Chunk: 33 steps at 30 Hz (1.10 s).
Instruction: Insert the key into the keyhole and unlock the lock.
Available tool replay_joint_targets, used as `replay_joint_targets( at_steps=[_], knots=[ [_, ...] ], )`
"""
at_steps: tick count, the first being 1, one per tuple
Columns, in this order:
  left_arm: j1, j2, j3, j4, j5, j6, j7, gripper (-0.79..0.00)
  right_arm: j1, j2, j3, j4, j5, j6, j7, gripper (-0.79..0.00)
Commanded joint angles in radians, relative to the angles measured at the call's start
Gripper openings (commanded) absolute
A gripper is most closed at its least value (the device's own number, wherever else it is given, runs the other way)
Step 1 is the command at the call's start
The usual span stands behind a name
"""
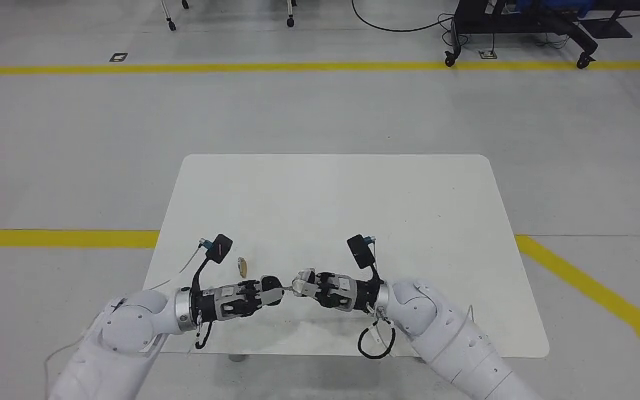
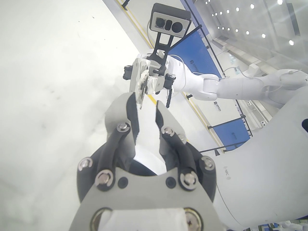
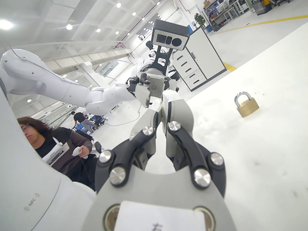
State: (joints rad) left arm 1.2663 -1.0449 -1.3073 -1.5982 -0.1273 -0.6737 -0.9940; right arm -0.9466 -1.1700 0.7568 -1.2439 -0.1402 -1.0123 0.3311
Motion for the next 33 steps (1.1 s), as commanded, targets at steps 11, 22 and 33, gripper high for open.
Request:
replay_joint_targets(
  at_steps=[11, 22, 33],
  knots=[
    [-0.032, 0.004, 0.033, 0.027, 0.012, 0.04, 0.0, -0.785, 0.025, -0.006, -0.018, 0.025, 0.071, 0.0, 0.069, -0.785],
    [-0.041, 0.01, 0.031, 0.048, -0.008, 0.004, 0.013, -0.785, 0.032, -0.011, -0.02, 0.046, 0.11, 0.0, 0.111, -0.483],
    [-0.051, 0.014, 0.042, 0.07, 0.004, -0.001, 0.026, -0.785, 0.051, -0.022, -0.035, 0.068, 0.147, 0.004, 0.165, -0.785]
  ],
)
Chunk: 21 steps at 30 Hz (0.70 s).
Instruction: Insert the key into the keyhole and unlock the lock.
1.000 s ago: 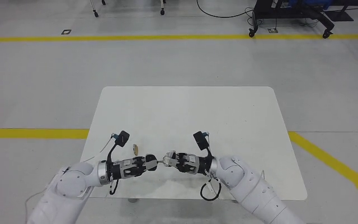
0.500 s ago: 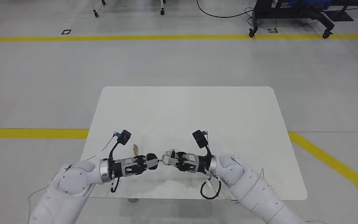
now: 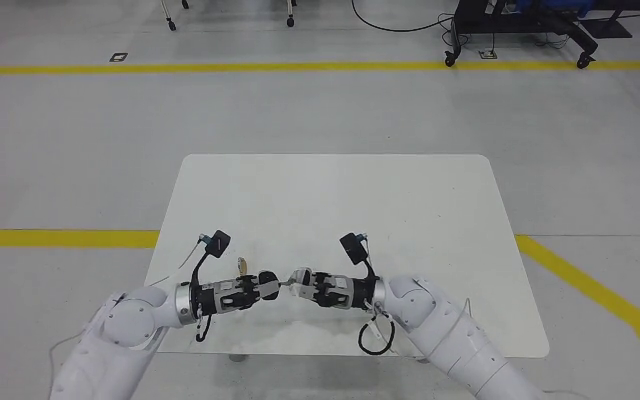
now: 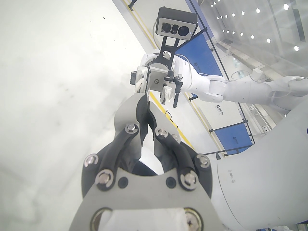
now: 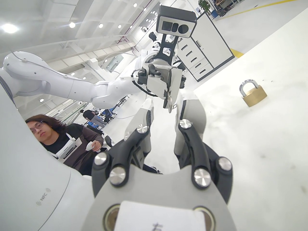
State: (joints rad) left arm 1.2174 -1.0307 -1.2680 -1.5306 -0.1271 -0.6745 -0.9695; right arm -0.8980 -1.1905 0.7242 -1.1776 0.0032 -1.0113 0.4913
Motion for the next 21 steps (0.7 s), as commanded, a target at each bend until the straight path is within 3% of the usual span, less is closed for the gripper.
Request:
replay_joint_targets(
  at_steps=[1, 7, 8, 9, 10, 14, 19, 21],
  knots=[
    [-0.004, 0.0, 0.005, 0.005, 0.005, -0.001, 0.003, -0.785, 0.005, -0.003, -0.005, 0.004, 0.007, 0.008, 0.012, -0.785],
    [-0.01, 0.004, 0.011, 0.015, 0.007, -0.009, -0.006, -0.785, 0.016, -0.009, -0.01, 0.011, 0.019, 0.027, 0.031, -0.785],
    [-0.012, 0.005, 0.013, 0.015, 0.01, -0.011, -0.015, -0.68, 0.017, -0.01, -0.008, 0.012, 0.019, 0.028, 0.031, -0.785],
    [-0.013, 0.006, 0.012, 0.019, 0.009, -0.01, -0.022, -0.065, 0.017, -0.01, -0.006, 0.011, 0.018, 0.027, 0.032, -0.785],
    [-0.013, 0.007, 0.01, 0.024, 0.008, -0.007, -0.024, 0.0, 0.016, -0.01, -0.003, 0.01, 0.016, 0.025, 0.031, -0.785],
    [0.001, 0.018, -0.046, 0.034, 0.06, -0.006, 0.021, 0.0, 0.007, -0.006, 0.022, 0.011, 0.005, 0.004, 0.013, -0.785],
    [0.074, 0.049, -0.211, 0.041, 0.013, -0.022, 0.021, 0.0, -0.049, 0.022, 0.125, -0.024, -0.034, -0.001, -0.057, -0.785],
    [0.114, 0.064, -0.286, 0.021, 0.046, 0.017, 0.008, 0.0, -0.086, 0.037, 0.179, -0.048, -0.065, -0.001, -0.093, -0.785]
  ],
)
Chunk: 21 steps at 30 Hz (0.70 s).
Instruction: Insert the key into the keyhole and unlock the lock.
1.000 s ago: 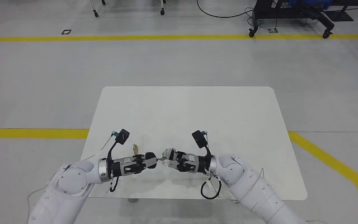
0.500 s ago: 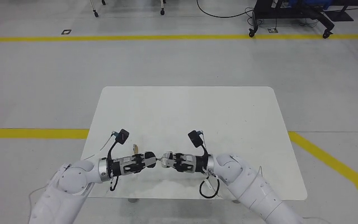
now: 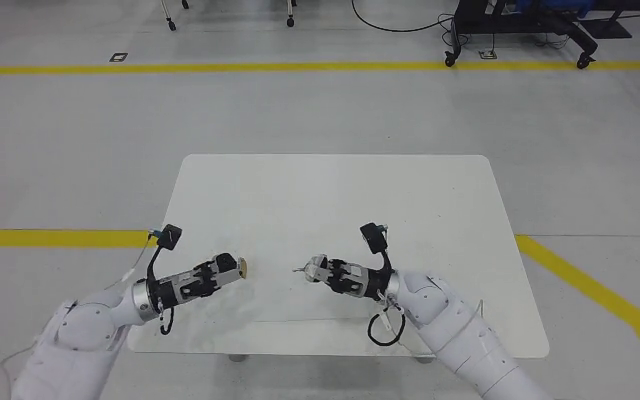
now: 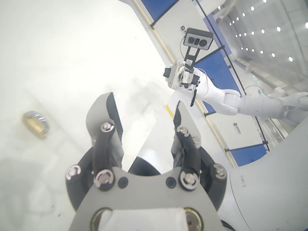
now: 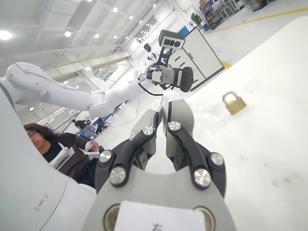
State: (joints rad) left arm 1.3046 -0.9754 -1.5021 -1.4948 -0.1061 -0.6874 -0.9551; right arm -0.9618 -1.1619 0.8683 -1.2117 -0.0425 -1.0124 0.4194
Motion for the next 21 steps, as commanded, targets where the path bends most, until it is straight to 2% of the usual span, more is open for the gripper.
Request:
replay_joint_targets(
  at_steps=[1, 4, 6, 8, 11, 14, 18, 19, 21],
  knots=[
    [0.047, 0.016, -0.085, -0.035, 0.067, 0.085, -0.009, 0.0, -0.041, 0.016, 0.062, -0.025, -0.04, 0.0, -0.04, -0.785],
    [0.102, 0.028, -0.153, -0.146, 0.272, 0.309, 0.051, 0.0, -0.055, 0.02, 0.078, -0.033, -0.052, 0.0, -0.052, -0.785],
    [0.136, 0.029, -0.147, -0.258, 0.47, 0.481, 0.124, 0.0, -0.055, 0.02, 0.078, -0.033, -0.052, 0.0, -0.052, -0.785],
    [0.158, 0.026, -0.091, -0.357, 0.651, 0.633, 0.153, 0.0, -0.055, 0.02, 0.078, -0.033, -0.052, 0.0, -0.052, -0.785],
    [0.118, 0.02, 0.015, -0.417, 0.813, 0.795, 0.106, 0.0, -0.055, 0.02, 0.078, -0.033, -0.052, 0.0, -0.052, -0.785],
    [0.043, 0.008, 0.129, -0.422, 0.874, 0.879, 0.049, 0.0, -0.055, 0.02, 0.078, -0.033, -0.052, 0.0, -0.052, -0.785],
    [-0.061, -0.011, 0.239, -0.372, 0.909, 0.979, -0.005, -0.015, -0.055, 0.02, 0.078, -0.033, -0.052, 0.0, -0.052, -0.785],
    [-0.082, -0.016, 0.262, -0.362, 0.908, 0.997, -0.017, -0.123, -0.055, 0.02, 0.078, -0.033, -0.052, 0.0, -0.052, -0.785],
    [-0.119, -0.025, 0.295, -0.337, 0.896, 1.013, -0.024, -0.206, -0.055, 0.02, 0.078, -0.033, -0.052, 0.0, -0.052, -0.785]
  ],
)
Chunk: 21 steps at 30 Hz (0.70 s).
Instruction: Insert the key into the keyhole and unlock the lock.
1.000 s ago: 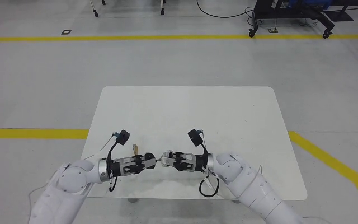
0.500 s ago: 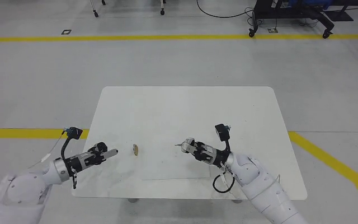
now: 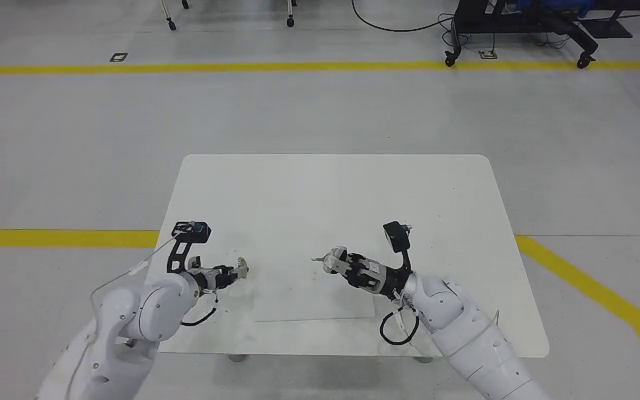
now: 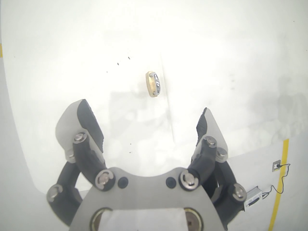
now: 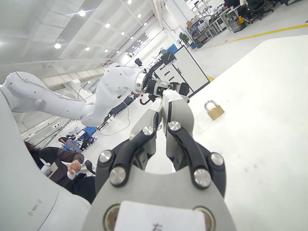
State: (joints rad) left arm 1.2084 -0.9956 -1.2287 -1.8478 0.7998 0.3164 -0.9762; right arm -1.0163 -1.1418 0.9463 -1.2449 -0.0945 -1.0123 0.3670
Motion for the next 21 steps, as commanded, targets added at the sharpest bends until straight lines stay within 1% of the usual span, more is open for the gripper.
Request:
replay_joint_targets(
  at_steps=[1, 2, 3, 6, 10, 15, 18, 21],
  knots=[
    [-0.037, -0.009, 0.037, 0.031, -0.012, 0.016, -0.005, -0.308, 0.0, 0.0, 0.0, 0.0, 0.0, 0.0, 0.0, -0.785],
    [-0.05, -0.013, 0.052, 0.044, -0.013, 0.026, -0.008, -0.366, 0.0, 0.0, 0.0, 0.0, 0.0, 0.0, 0.0, -0.785],
    [-0.062, -0.017, 0.067, 0.057, -0.006, 0.038, -0.012, -0.4, 0.0, 0.0, 0.0, 0.0, 0.0, 0.0, 0.0, -0.785],
    [-0.095, -0.027, 0.108, 0.09, 0.009, 0.063, -0.016, -0.413, 0.0, 0.0, 0.0, 0.0, 0.0, 0.0, 0.0, -0.785],
    [-0.132, -0.04, 0.141, 0.135, 0.009, 0.08, -0.013, -0.416, 0.0, 0.0, 0.0, 0.0, 0.0, 0.0, 0.0, -0.785],
    [-0.168, -0.054, 0.166, 0.186, 0.0, 0.09, -0.004, -0.431, 0.0, 0.0, 0.0, 0.0, 0.0, 0.0, 0.0, -0.785],
    [-0.183, -0.06, 0.172, 0.208, -0.009, 0.095, -0.002, -0.483, 0.0, 0.0, 0.0, 0.0, 0.0, 0.0, 0.0, -0.785],
    [-0.197, -0.066, 0.18, 0.228, -0.004, 0.101, 0.004, -0.471, 0.0, 0.0, 0.0, 0.0, 0.0, 0.0, 0.0, -0.785]
  ],
)
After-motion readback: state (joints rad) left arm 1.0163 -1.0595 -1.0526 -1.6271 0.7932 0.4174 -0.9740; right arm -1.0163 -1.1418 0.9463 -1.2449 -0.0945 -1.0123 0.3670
